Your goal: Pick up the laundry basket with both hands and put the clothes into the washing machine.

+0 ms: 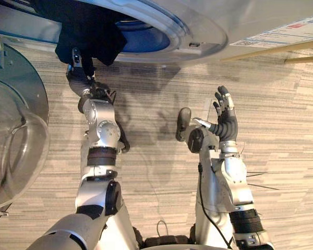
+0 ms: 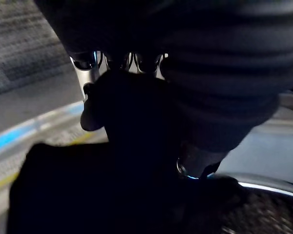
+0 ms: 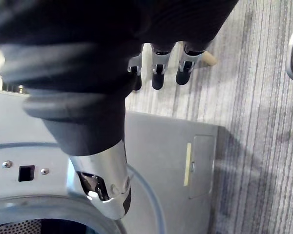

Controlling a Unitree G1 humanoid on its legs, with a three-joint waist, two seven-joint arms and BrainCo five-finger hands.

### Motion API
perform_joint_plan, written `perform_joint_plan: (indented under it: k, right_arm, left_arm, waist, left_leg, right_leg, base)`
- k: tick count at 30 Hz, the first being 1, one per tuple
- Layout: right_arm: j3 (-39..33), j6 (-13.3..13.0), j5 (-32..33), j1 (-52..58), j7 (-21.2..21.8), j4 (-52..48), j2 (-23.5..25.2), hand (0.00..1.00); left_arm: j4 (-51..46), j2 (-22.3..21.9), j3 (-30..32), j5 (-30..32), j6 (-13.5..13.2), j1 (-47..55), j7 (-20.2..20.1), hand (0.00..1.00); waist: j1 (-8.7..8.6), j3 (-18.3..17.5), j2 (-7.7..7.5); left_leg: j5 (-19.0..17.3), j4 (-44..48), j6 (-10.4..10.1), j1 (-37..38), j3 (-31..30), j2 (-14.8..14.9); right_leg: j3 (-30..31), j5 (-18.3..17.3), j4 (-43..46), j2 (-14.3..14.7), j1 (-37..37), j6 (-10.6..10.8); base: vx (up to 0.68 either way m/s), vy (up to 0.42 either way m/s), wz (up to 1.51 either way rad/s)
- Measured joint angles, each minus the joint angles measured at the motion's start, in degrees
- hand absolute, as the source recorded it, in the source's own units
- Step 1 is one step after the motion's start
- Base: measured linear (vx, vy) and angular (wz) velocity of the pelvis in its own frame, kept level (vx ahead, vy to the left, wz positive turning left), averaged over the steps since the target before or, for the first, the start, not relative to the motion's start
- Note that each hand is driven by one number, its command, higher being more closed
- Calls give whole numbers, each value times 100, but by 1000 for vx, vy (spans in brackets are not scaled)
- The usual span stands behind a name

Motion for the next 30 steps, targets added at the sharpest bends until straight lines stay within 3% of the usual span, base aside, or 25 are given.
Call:
perform_joint_plan:
  k: [4,9,17,21,26,30]
  right_arm:
    - [0,-4,-49,66,-2,1,28,0]
    - [12,-70,-200,125,-21,7,114,0]
    - [-6,-85,-210,125,-147,7,87,0]
    - [-6,-87,-207,127,-138,6,87,0]
    - [-31,-89,-187,123,-67,-6,74,0]
    - [-196,-90,-113,108,116,-20,-70,0]
  left_arm:
    - [-510,-253,-279,359,0,508,26,100]
    - [-1421,-641,-928,1904,14,1335,302,100]
    - [-1618,-513,-1098,2685,102,1268,552,100]
    - [-1527,-128,-1010,2678,146,677,650,100]
    - [-573,1072,-810,2113,168,-1037,643,100]
    - [199,1896,-1095,1997,348,-2413,579,100]
  waist:
    - [2,-1,2]
    - [44,-6,4]
    - [93,-16,19]
    - [72,-18,22]
    - [15,-20,21]
    - [-19,-20,22]
  left_leg:
    - [10,-66,12,187,2,-58]
    - [10,-206,10,514,4,-163]
    - [49,-287,-59,686,-3,-230]
    - [51,-277,-59,686,-1,-212]
    - [48,-235,-57,610,11,-83]
    - [14,-162,-7,478,49,65]
  right_leg:
    - [-22,-57,4,-75,186,-2]
    - [-40,-162,-4,-168,507,-1]
    - [-29,-209,5,-171,617,-51]
    - [-26,-201,3,-165,617,-62]
    - [-40,-146,-75,-51,551,-79]
    - [-33,-64,-132,67,421,-86]
  base:
    - [24,3,13]
    - [11,-6,16]
    - [-5,-11,3]
    - [-3,0,-1]
    - [-14,0,-14]
    - [6,10,-21]
